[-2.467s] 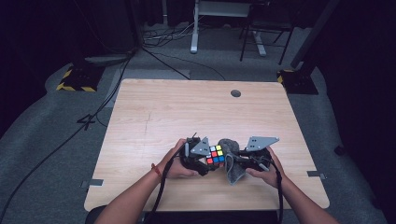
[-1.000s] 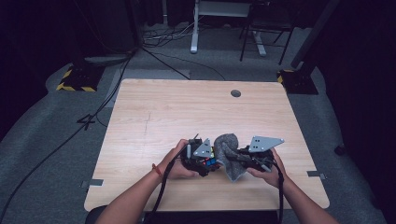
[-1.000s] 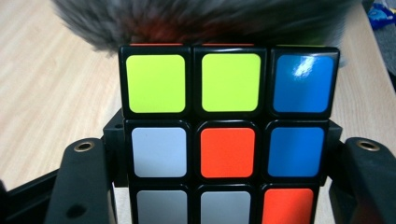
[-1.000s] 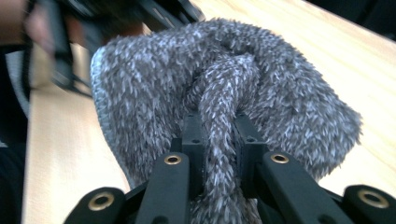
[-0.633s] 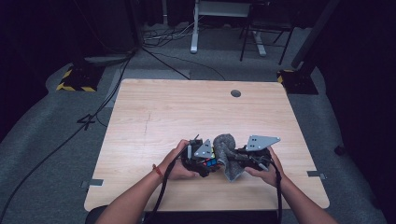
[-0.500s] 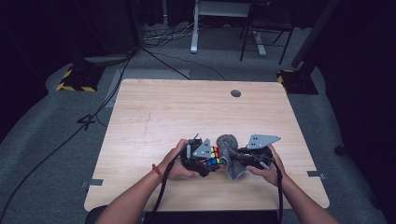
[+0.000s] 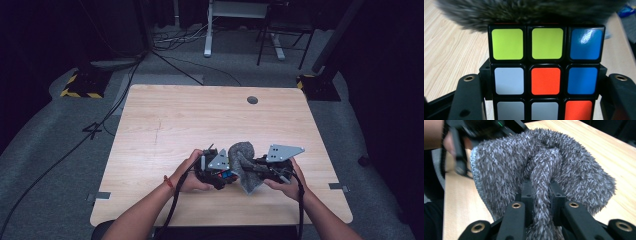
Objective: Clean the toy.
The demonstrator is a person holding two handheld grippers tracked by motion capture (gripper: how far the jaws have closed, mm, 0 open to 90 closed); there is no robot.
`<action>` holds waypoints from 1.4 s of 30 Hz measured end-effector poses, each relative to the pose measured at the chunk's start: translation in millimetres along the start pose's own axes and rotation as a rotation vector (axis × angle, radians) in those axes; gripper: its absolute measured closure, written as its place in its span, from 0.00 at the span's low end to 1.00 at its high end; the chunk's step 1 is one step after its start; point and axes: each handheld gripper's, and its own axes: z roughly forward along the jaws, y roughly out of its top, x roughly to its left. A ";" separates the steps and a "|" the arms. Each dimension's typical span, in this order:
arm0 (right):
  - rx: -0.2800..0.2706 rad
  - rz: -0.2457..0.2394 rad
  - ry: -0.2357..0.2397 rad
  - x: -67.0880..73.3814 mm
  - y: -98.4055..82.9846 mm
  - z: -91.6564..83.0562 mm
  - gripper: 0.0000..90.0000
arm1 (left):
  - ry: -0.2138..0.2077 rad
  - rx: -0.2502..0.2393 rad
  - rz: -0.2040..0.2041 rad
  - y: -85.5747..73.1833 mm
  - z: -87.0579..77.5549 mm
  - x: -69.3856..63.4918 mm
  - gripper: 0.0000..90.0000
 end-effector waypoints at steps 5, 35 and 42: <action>-0.030 0.005 0.038 9.9 5.7 3.4 0.87 | -0.003 0.016 0.011 -1.1 3.6 -2.6 0.37; 0.056 0.051 -0.021 -11.7 -18.9 -5.1 0.87 | 0.012 -0.051 -0.014 0.1 -9.4 2.3 0.37; -0.049 0.030 0.043 -3.6 -5.4 -15.4 0.87 | 0.005 0.032 0.005 -2.8 8.2 -0.9 0.37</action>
